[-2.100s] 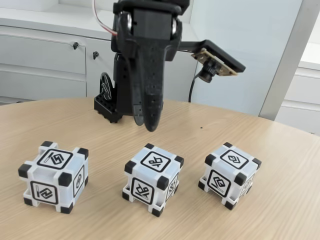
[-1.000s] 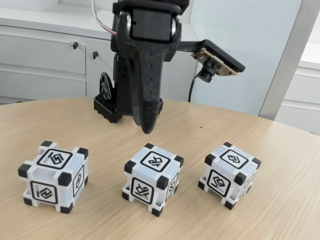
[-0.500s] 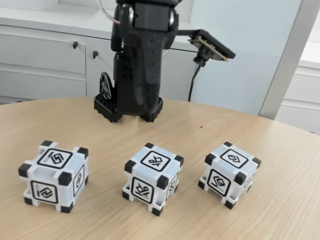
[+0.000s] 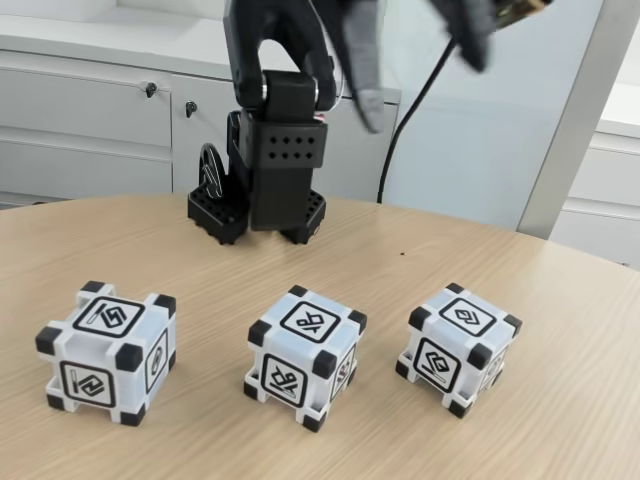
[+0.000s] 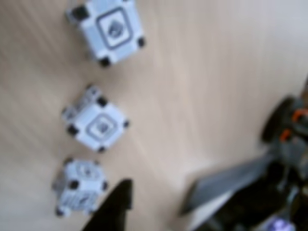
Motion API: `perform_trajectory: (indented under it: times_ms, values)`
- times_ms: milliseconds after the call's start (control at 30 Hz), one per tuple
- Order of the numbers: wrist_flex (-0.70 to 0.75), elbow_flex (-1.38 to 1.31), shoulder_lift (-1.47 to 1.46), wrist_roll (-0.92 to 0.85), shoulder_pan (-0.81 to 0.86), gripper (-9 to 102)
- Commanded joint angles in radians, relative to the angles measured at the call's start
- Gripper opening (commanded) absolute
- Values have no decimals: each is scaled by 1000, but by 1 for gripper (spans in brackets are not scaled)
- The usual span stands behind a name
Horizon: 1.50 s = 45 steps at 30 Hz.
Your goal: Stack cubes from left to right.
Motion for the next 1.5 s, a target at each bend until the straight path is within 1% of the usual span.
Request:
perform_trajectory:
  times_ms: [0, 367, 633, 733, 833, 900, 1100, 1233, 1467]
  values:
    - [3, -52, -81, 20, -28, 32]
    - [-14, -97, -480, -58, -29, 36]
    - [-14, -239, -623, -181, -37, 37]
    - [2, -252, -624, -233, -110, 39]
    - [3, -252, -624, -189, -198, 38]
    - [3, -252, -626, -156, -225, 38]
    - [-14, -233, -632, -58, -242, 38]
    - [2, -232, -692, -6, -242, 38]
    - [-3, -232, -810, -83, -241, 38]
